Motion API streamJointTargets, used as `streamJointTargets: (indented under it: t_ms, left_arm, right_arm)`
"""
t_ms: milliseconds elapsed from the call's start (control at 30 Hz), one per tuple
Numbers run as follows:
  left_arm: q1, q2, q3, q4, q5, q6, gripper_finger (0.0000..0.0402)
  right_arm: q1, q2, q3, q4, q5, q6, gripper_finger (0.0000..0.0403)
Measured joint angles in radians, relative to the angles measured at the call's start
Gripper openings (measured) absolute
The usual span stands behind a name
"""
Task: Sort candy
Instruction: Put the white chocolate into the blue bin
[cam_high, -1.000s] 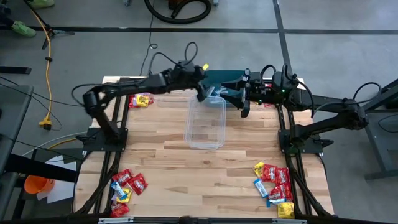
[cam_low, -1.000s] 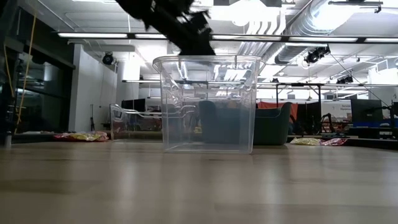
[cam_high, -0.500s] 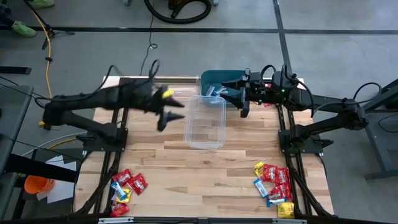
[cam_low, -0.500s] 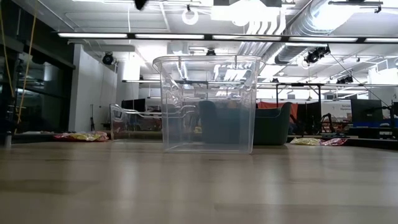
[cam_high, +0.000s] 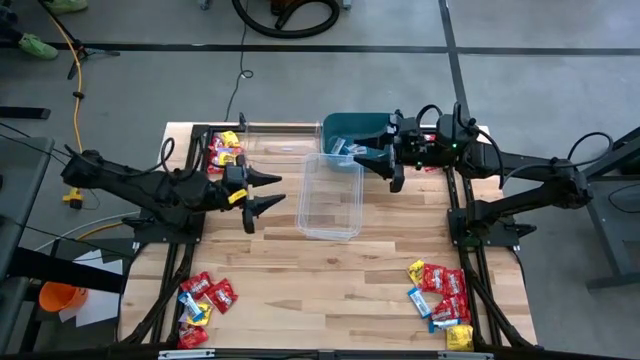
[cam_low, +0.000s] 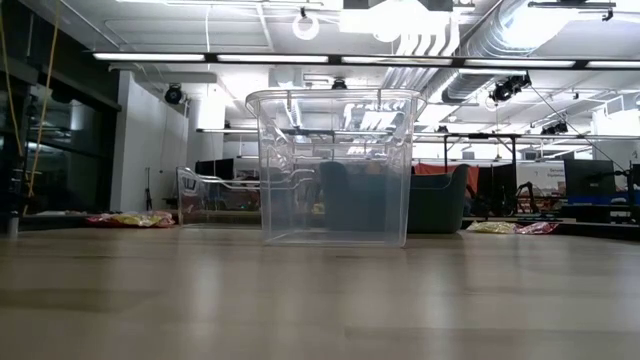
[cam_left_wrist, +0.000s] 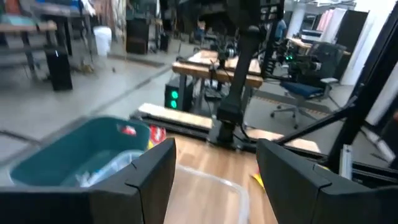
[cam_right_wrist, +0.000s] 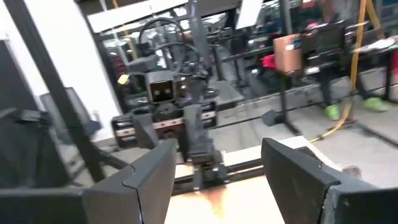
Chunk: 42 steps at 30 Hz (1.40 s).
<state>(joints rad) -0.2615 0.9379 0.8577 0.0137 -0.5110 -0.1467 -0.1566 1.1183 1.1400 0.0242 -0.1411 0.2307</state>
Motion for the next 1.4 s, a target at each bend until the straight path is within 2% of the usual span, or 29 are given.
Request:
streamJointTargets:
  t_ms: [200,433,600,767,1067,1167,1233,1400]
  left_arm:
    - [0.044,0.005,0.0,0.067,0.019,0.071,0.0211]
    - [0.127,0.012,0.0,0.112,0.306,0.094,0.0211]
    - [0.169,0.019,0.0,0.122,0.318,0.199,0.0211]
    - [0.206,0.021,0.0,0.122,0.352,0.202,0.0211]
    - [0.224,0.022,0.0,0.122,0.361,0.185,0.0211]
    - [0.224,0.022,0.0,0.119,0.34,0.182,0.0211]
    - [0.224,0.022,0.0,0.12,0.337,0.177,0.0211]
    - [0.224,0.021,0.0,0.12,0.302,0.177,0.0211]
  right_arm:
    - [0.016,0.026,0.0,0.002,-0.109,0.059,0.0231]
    - [0.068,0.076,0.0,0.002,-0.114,0.058,0.0231]
    - [0.075,0.088,0.0,0.002,-0.109,0.057,0.0231]
    - [0.074,0.087,0.0,0.003,-0.061,-0.034,0.0231]
    - [0.074,0.087,0.0,0.004,-0.059,-0.116,0.0231]
    - [0.074,0.087,0.0,0.0,-0.075,-0.02,0.0231]
    - [0.079,0.085,0.0,-0.034,-0.138,0.084,0.0231]
    - [0.169,0.08,0.0,-0.286,-0.276,0.347,0.0231]
